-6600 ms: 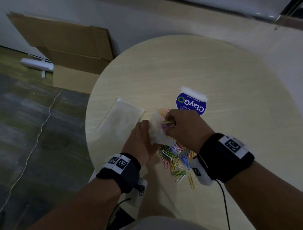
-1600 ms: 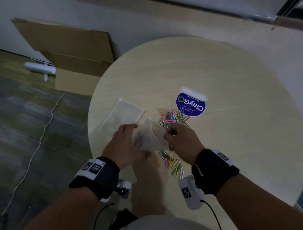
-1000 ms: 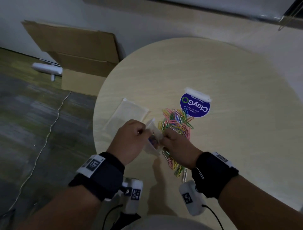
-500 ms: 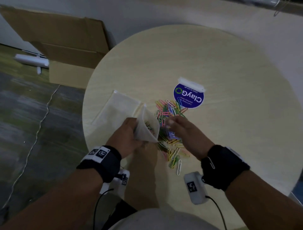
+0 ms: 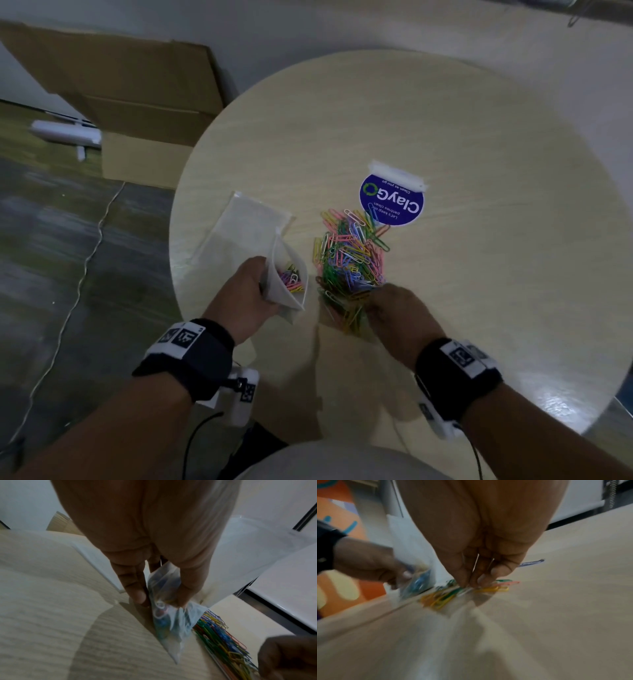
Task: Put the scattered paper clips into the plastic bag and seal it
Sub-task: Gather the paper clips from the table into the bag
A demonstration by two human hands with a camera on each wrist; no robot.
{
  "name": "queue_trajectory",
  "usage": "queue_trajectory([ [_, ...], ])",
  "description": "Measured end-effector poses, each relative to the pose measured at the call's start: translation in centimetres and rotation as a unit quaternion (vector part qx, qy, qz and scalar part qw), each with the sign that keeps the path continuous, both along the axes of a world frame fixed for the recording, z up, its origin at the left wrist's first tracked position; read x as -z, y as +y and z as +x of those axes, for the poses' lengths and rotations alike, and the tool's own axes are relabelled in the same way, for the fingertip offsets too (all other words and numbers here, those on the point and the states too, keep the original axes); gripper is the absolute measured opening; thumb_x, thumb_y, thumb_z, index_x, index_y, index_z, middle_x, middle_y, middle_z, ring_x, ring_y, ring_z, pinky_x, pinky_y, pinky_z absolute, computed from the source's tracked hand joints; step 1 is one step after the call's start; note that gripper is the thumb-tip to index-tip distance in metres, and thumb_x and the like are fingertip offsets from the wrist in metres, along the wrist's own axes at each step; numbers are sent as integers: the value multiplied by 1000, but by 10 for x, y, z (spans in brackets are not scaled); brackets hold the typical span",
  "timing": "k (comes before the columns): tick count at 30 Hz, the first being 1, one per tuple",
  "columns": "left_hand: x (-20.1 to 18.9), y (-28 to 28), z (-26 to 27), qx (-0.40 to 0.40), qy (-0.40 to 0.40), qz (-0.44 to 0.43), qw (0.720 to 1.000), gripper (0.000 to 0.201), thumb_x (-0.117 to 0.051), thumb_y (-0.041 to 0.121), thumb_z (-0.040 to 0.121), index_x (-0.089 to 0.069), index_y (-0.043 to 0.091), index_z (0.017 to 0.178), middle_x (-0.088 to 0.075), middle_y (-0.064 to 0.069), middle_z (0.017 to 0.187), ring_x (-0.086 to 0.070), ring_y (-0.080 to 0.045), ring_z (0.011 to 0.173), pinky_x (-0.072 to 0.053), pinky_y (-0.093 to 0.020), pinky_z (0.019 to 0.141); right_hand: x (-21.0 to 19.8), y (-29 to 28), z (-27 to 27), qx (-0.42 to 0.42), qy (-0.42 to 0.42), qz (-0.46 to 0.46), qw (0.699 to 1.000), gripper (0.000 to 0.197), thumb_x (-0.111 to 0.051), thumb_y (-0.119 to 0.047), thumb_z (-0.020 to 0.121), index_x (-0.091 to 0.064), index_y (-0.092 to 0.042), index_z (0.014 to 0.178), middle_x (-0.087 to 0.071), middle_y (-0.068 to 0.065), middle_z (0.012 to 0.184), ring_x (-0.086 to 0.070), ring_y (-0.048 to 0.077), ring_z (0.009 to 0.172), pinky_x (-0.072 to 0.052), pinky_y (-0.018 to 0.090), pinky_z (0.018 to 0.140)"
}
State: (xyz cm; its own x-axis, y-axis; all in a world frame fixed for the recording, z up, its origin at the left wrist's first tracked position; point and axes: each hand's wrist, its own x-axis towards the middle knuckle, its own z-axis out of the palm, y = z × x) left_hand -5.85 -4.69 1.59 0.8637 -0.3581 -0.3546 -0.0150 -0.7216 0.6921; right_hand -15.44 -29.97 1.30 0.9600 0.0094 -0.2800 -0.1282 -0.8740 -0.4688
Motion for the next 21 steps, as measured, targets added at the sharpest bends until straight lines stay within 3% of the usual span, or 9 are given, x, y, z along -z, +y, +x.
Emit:
queue_trajectory([
  [2,-2,-3,1,7,-6,19,1000,41,-80,17,77,-51,19,106,-57,-2,107,-60,-22,94,-52,-38,79,-1,-10,16,88,-42,22,995,7,-59,-19,79,-65,-15,79,-60,11,83,-60,35,80,-46,38,71],
  [3,-3,-4,0,8,-9,26,1000,41,-79,16,78,-50,19,107,-56,-1,109,-59,-22,95,-50,-36,78,0,-16,25,144,-62,35,987,8,-62,-21,80,-66,-14,83,-60,11,86,-59,35,81,-47,38,73],
  [5,-6,-9,-1,3,-18,35,999,42,-76,14,81,-47,19,111,-51,1,111,-54,-19,97,-42,-29,78,1,-21,45,229,-32,28,972,35,-65,-38,81,-64,-12,103,-57,13,103,-58,35,91,-49,41,83],
  [7,-9,-12,-2,-1,-27,42,999,44,-76,13,81,-49,15,116,-49,0,114,-52,-18,100,-40,-26,80,4,-18,62,232,57,-26,971,60,-59,-60,80,-57,-11,115,-50,15,113,-54,37,99,-48,43,89],
  [8,-9,-14,-2,0,-26,44,999,44,-76,13,81,-49,13,117,-49,-1,115,-53,-20,101,-40,-27,80,4,-13,68,217,79,-49,972,64,-58,-64,80,-55,-11,115,-48,14,114,-53,37,100,-46,44,89],
  [15,-9,-15,-2,-5,-5,43,999,57,-78,10,78,-50,12,128,-51,-6,128,-56,-25,115,-44,-29,89,10,-4,66,175,66,-50,981,35,-61,-31,84,-58,-20,117,-53,12,114,-56,38,101,-49,44,89],
  [21,-10,-15,-2,-7,-3,48,999,59,-77,11,80,-49,11,131,-50,-7,132,-55,-25,118,-44,-29,92,10,-15,62,174,71,-44,981,21,-59,-27,87,-65,-14,103,-64,12,105,-59,34,97,-48,37,79],
])
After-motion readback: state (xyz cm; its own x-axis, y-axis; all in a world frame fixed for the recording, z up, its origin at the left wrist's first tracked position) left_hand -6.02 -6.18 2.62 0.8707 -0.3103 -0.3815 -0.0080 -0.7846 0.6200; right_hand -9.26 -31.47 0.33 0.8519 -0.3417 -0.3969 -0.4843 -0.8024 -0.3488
